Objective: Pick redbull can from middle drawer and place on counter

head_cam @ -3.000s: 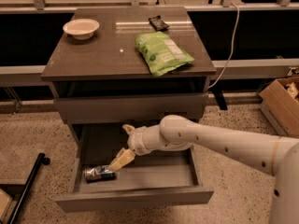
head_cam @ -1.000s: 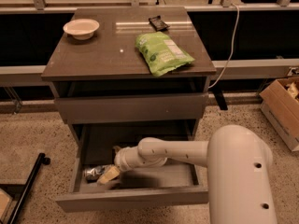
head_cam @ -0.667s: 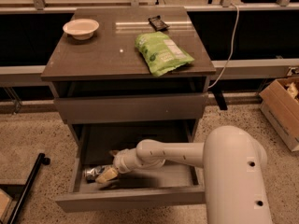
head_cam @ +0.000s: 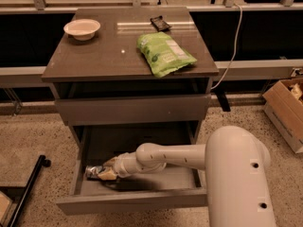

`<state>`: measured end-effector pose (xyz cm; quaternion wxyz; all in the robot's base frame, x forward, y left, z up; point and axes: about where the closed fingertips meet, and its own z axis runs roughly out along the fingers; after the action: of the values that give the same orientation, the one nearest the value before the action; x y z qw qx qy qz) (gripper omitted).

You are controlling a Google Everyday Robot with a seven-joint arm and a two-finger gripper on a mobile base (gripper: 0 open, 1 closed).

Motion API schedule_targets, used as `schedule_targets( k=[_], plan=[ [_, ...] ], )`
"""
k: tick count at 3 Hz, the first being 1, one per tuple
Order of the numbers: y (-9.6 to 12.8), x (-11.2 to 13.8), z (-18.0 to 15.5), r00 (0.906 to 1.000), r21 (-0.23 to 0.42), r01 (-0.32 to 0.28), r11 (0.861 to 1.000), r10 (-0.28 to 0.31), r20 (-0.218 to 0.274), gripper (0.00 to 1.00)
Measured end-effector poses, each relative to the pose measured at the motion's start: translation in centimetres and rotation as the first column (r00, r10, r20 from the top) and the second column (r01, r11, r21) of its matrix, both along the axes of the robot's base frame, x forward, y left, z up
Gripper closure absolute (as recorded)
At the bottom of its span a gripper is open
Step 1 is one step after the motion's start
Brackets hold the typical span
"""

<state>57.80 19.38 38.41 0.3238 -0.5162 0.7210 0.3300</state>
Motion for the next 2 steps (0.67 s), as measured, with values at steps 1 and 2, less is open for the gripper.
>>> schedule_targets(
  k=[1,2],
  plan=[
    [0.43,-0.76,-0.18,0.9999,0.007,-0.008,1.0,0.008,-0.014,0.89],
    [0.45,-1.36,0.52,0.9996,0.037,-0.011,0.999,0.012,-0.024,1.0]
  ],
)
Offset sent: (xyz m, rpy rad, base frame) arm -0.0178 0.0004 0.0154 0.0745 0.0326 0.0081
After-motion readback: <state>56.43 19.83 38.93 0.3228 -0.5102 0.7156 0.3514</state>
